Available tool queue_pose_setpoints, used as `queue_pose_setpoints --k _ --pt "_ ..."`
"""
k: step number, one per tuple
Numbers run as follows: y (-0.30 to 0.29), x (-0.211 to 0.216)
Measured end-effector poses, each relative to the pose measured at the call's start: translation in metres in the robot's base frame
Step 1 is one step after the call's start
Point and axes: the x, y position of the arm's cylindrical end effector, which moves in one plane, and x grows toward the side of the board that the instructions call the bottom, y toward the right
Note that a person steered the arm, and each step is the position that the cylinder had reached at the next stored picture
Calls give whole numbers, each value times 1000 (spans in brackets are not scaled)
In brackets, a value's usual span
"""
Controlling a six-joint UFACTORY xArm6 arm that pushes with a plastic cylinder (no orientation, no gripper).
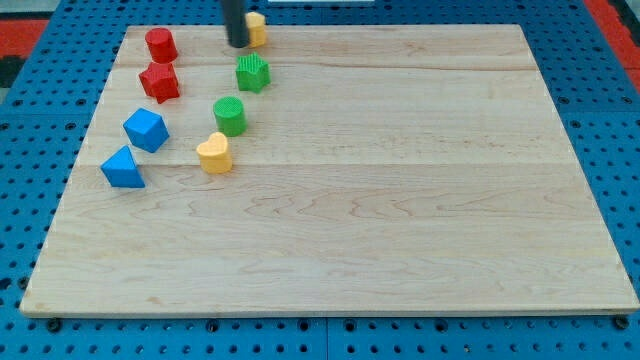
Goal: Move your arms to the blue cube
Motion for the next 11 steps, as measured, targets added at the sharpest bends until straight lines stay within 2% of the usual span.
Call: queue_pose_setpoints --k 1,2,3,4,5,6,7,9,11 --pt "36 7" --pt "74 44" --pt "85 134" --pt "51 227" --pt "20 284" --pt "-48 306" --pt "-77 279" --pt "-81 254" --pt "-82 197"
